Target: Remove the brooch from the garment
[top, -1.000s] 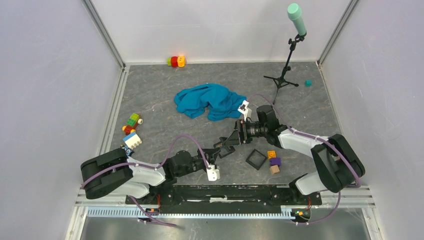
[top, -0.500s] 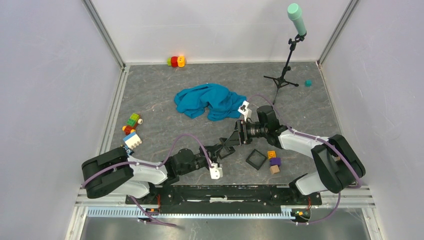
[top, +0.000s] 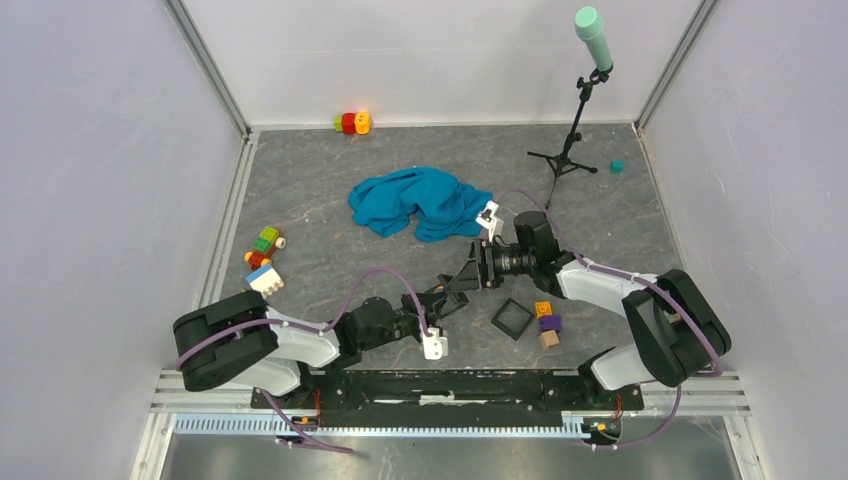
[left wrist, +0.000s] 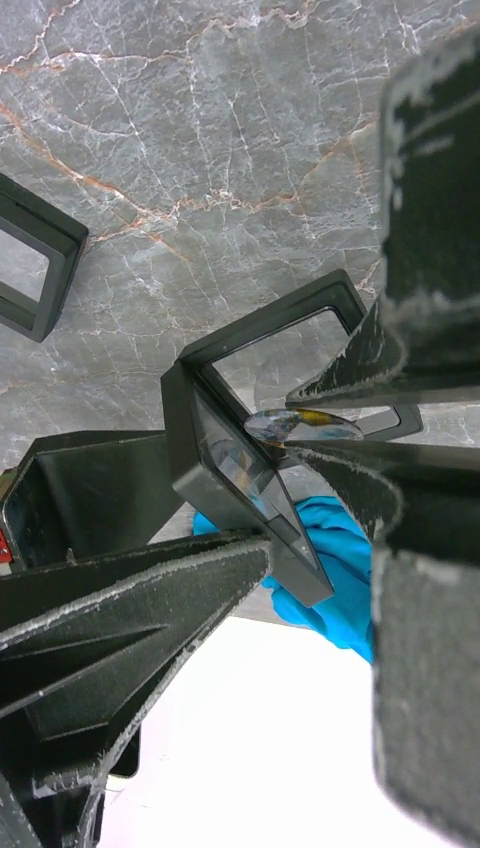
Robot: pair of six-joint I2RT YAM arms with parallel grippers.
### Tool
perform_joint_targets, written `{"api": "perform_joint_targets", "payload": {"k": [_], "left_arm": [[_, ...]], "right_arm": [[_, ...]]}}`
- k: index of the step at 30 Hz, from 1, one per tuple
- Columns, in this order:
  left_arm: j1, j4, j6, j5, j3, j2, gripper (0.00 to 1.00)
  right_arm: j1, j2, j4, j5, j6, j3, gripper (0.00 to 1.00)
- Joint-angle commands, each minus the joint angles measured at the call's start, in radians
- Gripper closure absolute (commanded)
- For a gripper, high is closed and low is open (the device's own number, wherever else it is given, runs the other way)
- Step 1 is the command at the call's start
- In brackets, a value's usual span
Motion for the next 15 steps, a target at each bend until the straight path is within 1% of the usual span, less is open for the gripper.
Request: {"api": "perform_joint_targets", "payload": {"k": [1,2,9,12,15], "left_arm": [[-0.008,0.017,0.029,0.027,0.02,0.002,0.74],[-0.007,0.014,0.026,0.027,0.02,0.001,0.7],[-0.007,-0.005,-0.024,0.044,0.018,-0.021,0.6],[-0.007,-0.047,-0.053,0.061,0.017,-0.058,0.57],[-0.007,-0.067,-0.115,0.027,0.009,-0.117,0.52]], "right_arm": [[0.004,-0.021,0.067,-0.024,0.022,-0.003,0.42],[0.003,-0.016,0.083,-0.024,0.031,-0.008,0.42],[-0.007,0.031,0.163,-0.022,0.073,-0.034,0.45],[-0.022,0.043,0.167,-0.01,0.071,-0.035,0.45],[-0.045,0.055,0.166,-0.003,0.064,-0.033,0.45]]}}
